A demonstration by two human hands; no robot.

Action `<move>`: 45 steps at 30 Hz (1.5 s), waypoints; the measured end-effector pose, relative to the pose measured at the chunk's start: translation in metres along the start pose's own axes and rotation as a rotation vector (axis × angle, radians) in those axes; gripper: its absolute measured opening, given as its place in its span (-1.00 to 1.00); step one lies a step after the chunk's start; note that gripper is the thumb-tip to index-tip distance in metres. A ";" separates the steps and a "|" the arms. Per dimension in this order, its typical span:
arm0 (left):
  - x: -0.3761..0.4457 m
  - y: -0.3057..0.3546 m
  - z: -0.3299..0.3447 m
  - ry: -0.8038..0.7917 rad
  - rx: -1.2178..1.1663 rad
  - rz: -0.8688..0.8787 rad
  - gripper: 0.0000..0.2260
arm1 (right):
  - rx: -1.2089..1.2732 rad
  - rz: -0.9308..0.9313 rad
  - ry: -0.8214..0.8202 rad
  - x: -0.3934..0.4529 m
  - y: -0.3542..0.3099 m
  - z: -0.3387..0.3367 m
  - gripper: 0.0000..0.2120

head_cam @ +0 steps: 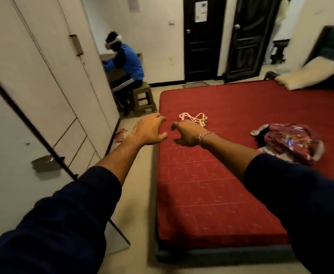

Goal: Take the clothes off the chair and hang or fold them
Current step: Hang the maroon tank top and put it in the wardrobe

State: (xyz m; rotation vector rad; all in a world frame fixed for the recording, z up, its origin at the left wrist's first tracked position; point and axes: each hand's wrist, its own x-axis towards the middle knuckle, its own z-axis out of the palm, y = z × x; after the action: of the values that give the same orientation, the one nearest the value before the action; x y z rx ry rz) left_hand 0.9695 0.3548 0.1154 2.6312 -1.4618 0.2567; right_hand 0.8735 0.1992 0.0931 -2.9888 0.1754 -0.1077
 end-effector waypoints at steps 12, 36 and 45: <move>0.190 0.116 0.149 -0.113 -0.133 0.284 -0.28 | -0.029 0.364 -0.129 -0.022 0.223 0.050 -0.46; 0.405 0.367 0.325 -0.519 -0.270 0.294 -0.34 | 0.223 0.744 -0.263 -0.125 0.604 0.105 -0.64; 0.479 0.429 0.388 -0.604 -0.367 0.194 -0.49 | 0.296 0.777 -0.268 -0.108 0.732 0.127 -0.74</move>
State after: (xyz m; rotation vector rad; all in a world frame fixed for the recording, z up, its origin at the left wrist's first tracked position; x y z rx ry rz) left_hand 0.8879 -0.3403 -0.1562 2.3595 -1.7125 -0.7810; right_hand 0.6952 -0.4893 -0.1479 -2.4046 1.1353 0.3187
